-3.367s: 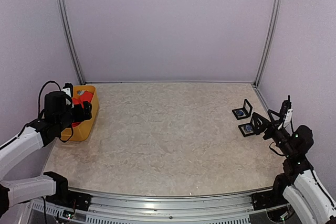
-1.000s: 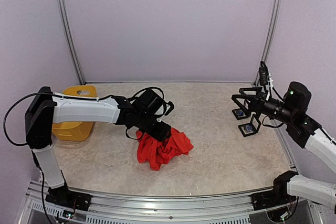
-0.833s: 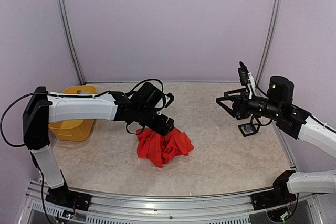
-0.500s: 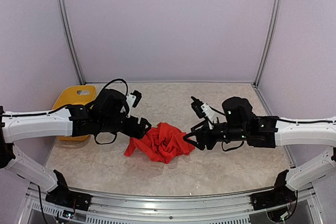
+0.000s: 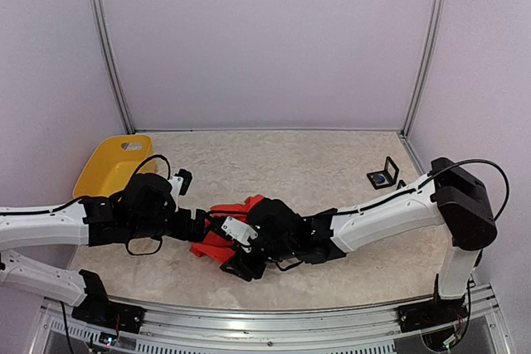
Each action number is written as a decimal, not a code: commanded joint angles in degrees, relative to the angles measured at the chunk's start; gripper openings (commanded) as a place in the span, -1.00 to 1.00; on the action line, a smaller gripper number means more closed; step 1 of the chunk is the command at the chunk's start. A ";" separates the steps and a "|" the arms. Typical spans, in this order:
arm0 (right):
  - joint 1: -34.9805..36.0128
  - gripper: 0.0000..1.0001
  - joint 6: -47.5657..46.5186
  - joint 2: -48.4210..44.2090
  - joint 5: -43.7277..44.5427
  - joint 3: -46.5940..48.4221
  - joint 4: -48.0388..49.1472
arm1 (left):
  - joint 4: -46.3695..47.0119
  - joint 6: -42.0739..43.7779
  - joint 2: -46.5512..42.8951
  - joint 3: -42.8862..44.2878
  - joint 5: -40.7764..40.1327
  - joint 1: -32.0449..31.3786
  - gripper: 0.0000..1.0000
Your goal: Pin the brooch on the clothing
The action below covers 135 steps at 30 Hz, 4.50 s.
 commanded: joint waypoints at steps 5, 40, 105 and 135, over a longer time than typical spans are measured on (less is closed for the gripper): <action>3.47 -0.03 -0.93 10.43 10.98 8.17 4.90 | 2.47 -2.49 -2.58 -2.24 -0.47 0.56 0.93; -21.21 -1.00 1.46 -26.64 9.45 19.39 -18.08 | -10.31 10.35 -13.83 15.00 -5.54 3.61 0.90; -27.86 -0.04 -14.72 -5.43 5.19 3.90 -28.49 | -3.47 -1.90 18.59 1.49 7.13 -11.77 -1.00; -30.55 -1.00 -10.11 -21.33 25.16 14.57 -34.70 | -26.64 3.46 6.11 21.65 -19.19 -11.27 -1.00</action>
